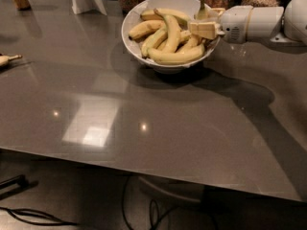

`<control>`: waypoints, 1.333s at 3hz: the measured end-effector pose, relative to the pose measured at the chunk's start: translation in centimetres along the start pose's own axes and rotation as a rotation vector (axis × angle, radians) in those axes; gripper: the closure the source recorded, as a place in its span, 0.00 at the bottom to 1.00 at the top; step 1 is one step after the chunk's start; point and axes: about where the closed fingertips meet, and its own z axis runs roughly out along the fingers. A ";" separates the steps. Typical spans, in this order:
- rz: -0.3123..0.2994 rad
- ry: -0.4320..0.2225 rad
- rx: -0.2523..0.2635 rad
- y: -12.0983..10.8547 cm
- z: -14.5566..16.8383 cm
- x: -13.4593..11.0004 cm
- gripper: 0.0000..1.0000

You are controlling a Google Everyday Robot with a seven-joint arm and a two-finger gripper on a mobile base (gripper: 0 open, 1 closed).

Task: Pick banana from white bowl

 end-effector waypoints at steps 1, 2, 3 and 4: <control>0.000 0.000 0.000 -0.1 0.0 -0.2 1.00; 0.015 -0.042 0.031 0.0 -0.8 -0.2 1.00; 0.017 -0.084 0.057 -0.3 -1.6 -0.8 1.00; 0.010 -0.127 0.088 -0.9 -2.6 -2.4 1.00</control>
Offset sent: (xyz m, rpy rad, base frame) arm -0.0112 -0.0238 0.0068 0.1023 -0.0395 -0.0788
